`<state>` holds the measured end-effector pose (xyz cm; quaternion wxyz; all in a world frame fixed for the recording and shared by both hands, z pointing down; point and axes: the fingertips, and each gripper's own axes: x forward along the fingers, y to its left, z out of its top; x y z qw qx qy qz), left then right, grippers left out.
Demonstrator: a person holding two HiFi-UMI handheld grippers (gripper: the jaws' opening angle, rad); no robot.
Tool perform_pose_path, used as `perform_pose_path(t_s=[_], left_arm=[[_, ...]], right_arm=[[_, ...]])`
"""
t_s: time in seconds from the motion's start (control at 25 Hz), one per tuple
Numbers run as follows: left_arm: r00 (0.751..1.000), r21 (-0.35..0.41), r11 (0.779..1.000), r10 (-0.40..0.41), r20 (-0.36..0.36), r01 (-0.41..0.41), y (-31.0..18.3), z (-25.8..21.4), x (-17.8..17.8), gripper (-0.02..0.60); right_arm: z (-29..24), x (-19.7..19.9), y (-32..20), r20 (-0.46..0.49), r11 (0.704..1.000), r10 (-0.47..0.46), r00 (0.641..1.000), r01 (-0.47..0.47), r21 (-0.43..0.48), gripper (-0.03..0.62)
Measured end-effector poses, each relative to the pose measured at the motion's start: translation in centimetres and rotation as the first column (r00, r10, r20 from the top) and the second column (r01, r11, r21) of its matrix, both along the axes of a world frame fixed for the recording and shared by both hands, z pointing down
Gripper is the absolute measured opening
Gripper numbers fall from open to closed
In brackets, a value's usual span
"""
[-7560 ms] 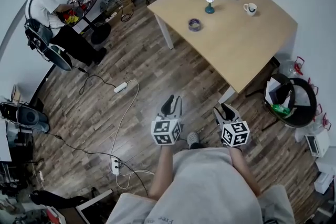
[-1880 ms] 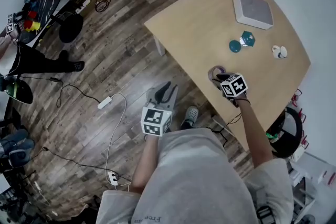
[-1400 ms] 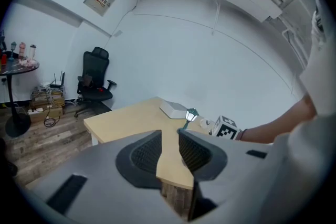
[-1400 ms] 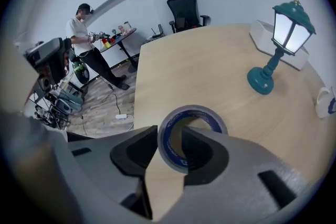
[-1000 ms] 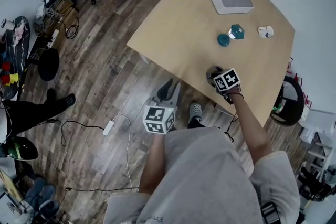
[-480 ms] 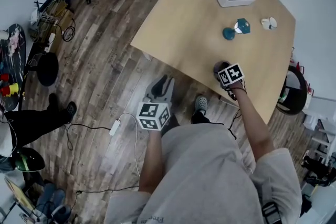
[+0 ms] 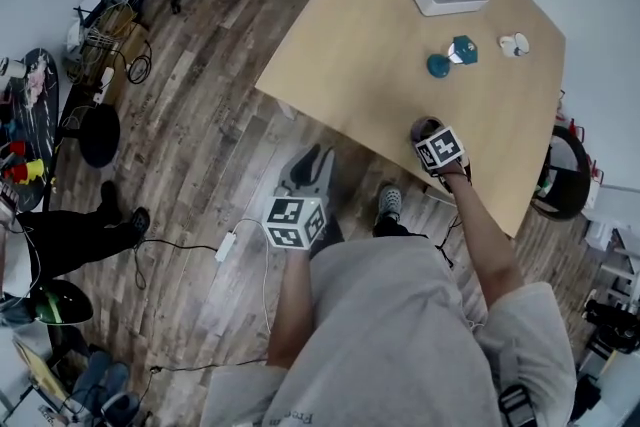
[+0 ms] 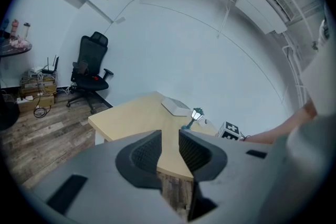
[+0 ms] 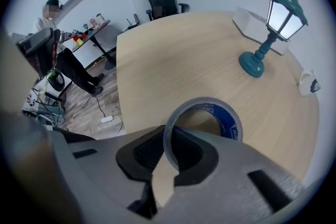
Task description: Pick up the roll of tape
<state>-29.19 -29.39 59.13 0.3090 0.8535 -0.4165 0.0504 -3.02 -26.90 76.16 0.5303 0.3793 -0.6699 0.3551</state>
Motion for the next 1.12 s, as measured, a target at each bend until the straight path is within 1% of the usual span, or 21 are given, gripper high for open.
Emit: perform_pose_path(t_s=[0.2, 0.32, 0.48, 0.6, 0.8, 0.92, 1.12], left_arm=[[0.999, 0.003, 0.999, -0.033, 0.010, 0.033, 1.1, 0.2, 0.4, 0.091], [0.998, 0.025, 0.998, -0.061, 0.016, 0.061, 1.5, -0.2, 0.5, 0.047], [0.996, 0.063, 0.995, -0.084, 0.003, 0.083, 1.9, -1.4, 0.6, 0.006], [0.995, 0.079, 0.992, -0.102, 0.024, 0.099, 2.2, -2.1, 0.3, 0.005], [0.991, 0.074, 0.990, -0.121, 0.059, 0.116, 2.7, -2.1, 0.4, 0.006], [0.986, 0.075, 0.988, -0.142, 0.084, 0.136, 3.1, -2.2, 0.3, 0.006], [0.981, 0.085, 0.984, -0.167, 0.101, 0.158, 3.8, -2.6, 0.7, 0.006]], right_arm=[[-0.3, 0.0, 0.4, -0.016, 0.997, -0.073, 0.997, 0.073, -0.001, 0.046], [-0.3, 0.2, 0.5, -0.013, 0.995, -0.104, 0.994, 0.104, 0.002, 0.046], [-0.1, 0.1, 0.8, 0.001, 0.991, -0.132, 0.991, 0.132, 0.007, 0.046], [-0.3, 0.0, 0.9, 0.000, 0.986, -0.163, 0.987, 0.163, 0.016, 0.046], [-0.5, 0.0, 1.0, 0.004, 0.980, -0.198, 0.980, 0.197, 0.032, 0.044], [-1.2, -0.3, 1.0, 0.034, 0.978, -0.203, 0.979, 0.201, 0.052, 0.044], [-2.1, -0.6, 0.8, 0.073, 0.974, -0.218, 0.973, 0.212, 0.082, 0.044]])
